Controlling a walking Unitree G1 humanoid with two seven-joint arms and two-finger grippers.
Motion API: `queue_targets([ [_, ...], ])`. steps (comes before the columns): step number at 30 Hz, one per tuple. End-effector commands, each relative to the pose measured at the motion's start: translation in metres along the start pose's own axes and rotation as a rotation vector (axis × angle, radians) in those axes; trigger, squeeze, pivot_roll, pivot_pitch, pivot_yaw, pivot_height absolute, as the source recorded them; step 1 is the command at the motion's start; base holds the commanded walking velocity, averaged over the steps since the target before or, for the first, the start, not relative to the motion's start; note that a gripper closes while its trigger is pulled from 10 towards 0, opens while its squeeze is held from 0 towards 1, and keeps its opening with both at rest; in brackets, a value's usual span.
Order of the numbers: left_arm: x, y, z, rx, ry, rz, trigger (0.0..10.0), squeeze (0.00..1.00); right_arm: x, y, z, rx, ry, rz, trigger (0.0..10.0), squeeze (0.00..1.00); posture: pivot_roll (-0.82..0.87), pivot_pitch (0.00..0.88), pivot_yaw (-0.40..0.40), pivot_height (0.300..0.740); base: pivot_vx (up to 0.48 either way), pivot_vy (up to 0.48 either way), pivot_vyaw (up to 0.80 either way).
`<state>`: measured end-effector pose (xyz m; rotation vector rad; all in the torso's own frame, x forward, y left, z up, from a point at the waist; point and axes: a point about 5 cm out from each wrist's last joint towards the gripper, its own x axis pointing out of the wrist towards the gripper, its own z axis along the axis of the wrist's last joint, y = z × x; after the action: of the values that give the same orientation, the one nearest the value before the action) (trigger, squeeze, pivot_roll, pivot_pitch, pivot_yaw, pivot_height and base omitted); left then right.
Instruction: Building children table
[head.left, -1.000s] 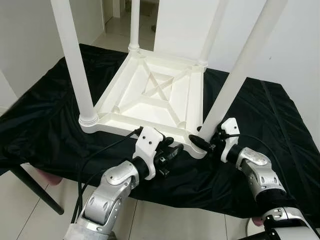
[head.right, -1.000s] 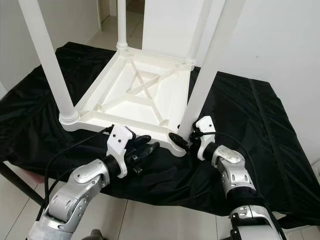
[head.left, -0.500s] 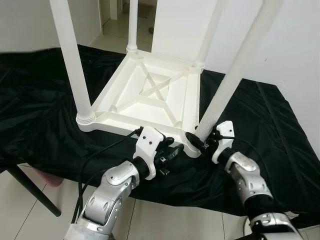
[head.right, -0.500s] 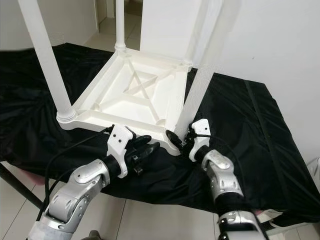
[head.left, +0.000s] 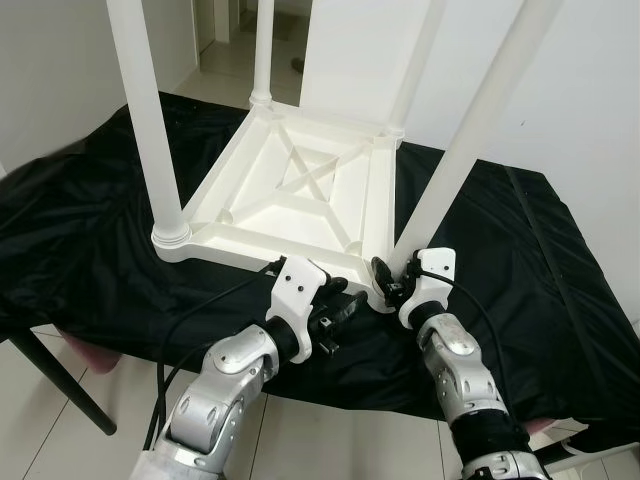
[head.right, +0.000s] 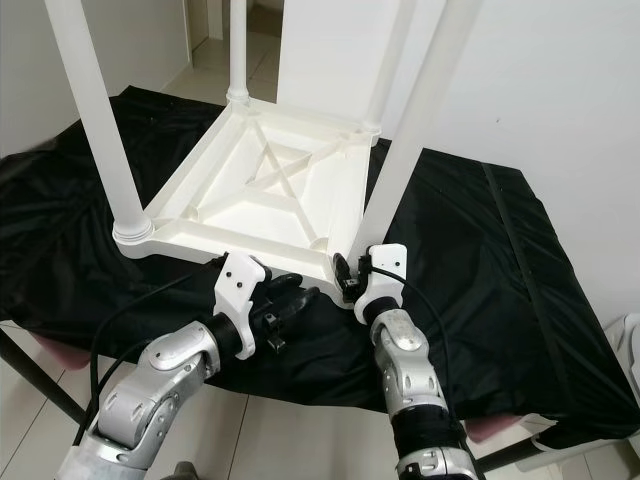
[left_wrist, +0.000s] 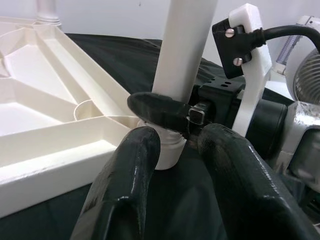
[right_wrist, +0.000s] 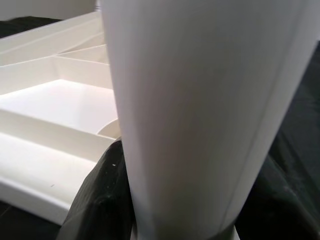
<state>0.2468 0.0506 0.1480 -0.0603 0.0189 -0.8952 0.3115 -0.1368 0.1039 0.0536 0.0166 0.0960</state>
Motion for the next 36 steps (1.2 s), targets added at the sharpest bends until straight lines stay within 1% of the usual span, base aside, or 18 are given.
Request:
queue_targets([
  [1, -0.001, 0.0, 0.001, -0.003, -0.012, 0.029, 10.0, 0.0, -0.006, -0.011, -0.015, -0.025, 0.085, -0.091, 0.0, 0.0, 0.16, 0.021, -0.121, 0.74, 0.0, 0.0, 0.0],
  [11, -0.004, 0.002, 0.0, -0.002, -0.007, 0.045, 10.0, 0.0, -0.008, -0.009, -0.009, -0.033, 0.073, -0.092, 0.0, 0.0, 0.16, 0.037, -0.113, 0.74, 0.0, 0.0, 0.0],
  [12, -0.005, 0.003, 0.0, -0.001, -0.006, 0.049, 10.0, 0.0, -0.009, -0.01, -0.008, -0.043, 0.066, -0.09, 10.0, 0.0, 0.16, 0.044, -0.11, 0.74, 0.0, 0.0, 0.0],
  [14, -0.005, 0.003, 0.0, -0.001, -0.006, 0.052, 10.0, 0.0, -0.009, -0.011, -0.007, -0.053, 0.061, -0.099, 10.0, 0.0, 0.16, 0.044, -0.11, 0.74, 0.0, 0.0, 0.0],
  [15, -0.005, 0.003, 0.0, -0.002, -0.006, 0.056, 10.0, 0.0, -0.01, -0.013, -0.005, -0.062, 0.053, -0.099, 10.0, 1.0, 0.16, 0.051, -0.107, 0.74, 0.0, 0.0, 0.0],
  [16, -0.006, 0.004, 0.001, -0.002, -0.007, 0.059, 10.0, 0.0, -0.011, -0.017, -0.005, -0.072, 0.049, -0.114, 10.0, 1.0, 0.16, 0.053, -0.106, 0.74, 0.0, 0.0, 0.0],
  [19, -0.006, 0.004, 0.001, -0.002, -0.008, 0.06, 10.0, 0.0, -0.012, -0.02, -0.004, -0.079, 0.048, -0.126, 10.0, 1.0, 0.16, 0.055, -0.106, 0.74, 0.0, 0.0, 0.0],
  [20, -0.006, 0.004, 0.001, -0.002, -0.008, 0.062, 10.0, 0.0, -0.013, -0.024, -0.004, -0.09, 0.051, -0.141, 10.0, 1.0, 0.16, 0.057, -0.105, 0.74, 0.0, 0.0, 0.0],
  [21, -0.006, 0.004, 0.001, -0.003, -0.008, 0.064, 10.0, 0.0, -0.013, -0.026, -0.003, -0.091, 0.05, -0.149, 10.0, 0.0, 0.16, 0.058, -0.104, 0.74, 0.0, 0.0, 0.0],
  [23, -0.007, 0.004, 0.001, -0.005, -0.007, 0.066, 10.0, 0.0, -0.013, -0.029, -0.003, -0.084, 0.049, -0.155, 10.0, 0.0, 0.16, 0.058, -0.102, 0.74, 0.0, 0.0, 0.0],
  [29, -0.006, 0.003, 0.0, -0.008, -0.006, 0.063, 10.0, 0.0, -0.013, -0.028, -0.001, -0.073, 0.031, -0.141, 10.0, 0.0, 0.15, 0.057, -0.098, 0.74, 0.0, 0.0, 0.0],
  [30, -0.006, 0.004, 0.001, -0.008, -0.006, 0.062, 10.0, 0.0, -0.013, -0.027, 0.0, -0.069, 0.02, -0.14, 0.0, 0.0, 0.15, 0.057, -0.099, 0.74, 0.0, 0.0, 0.0],
  [34, -0.005, 0.004, 0.001, -0.007, -0.008, 0.062, 10.0, 0.0, -0.013, -0.026, 0.002, -0.08, 0.009, -0.138, 0.0, 0.0, 0.15, 0.056, -0.098, 0.74, 0.0, 0.0, 0.0],
  [36, -0.005, 0.005, 0.002, -0.005, -0.009, 0.063, 10.0, 0.0, -0.014, -0.028, 0.002, -0.092, 0.009, -0.158, 0.0, 0.0, 0.15, 0.056, -0.098, 0.74, 0.0, 0.0, 0.0],
])
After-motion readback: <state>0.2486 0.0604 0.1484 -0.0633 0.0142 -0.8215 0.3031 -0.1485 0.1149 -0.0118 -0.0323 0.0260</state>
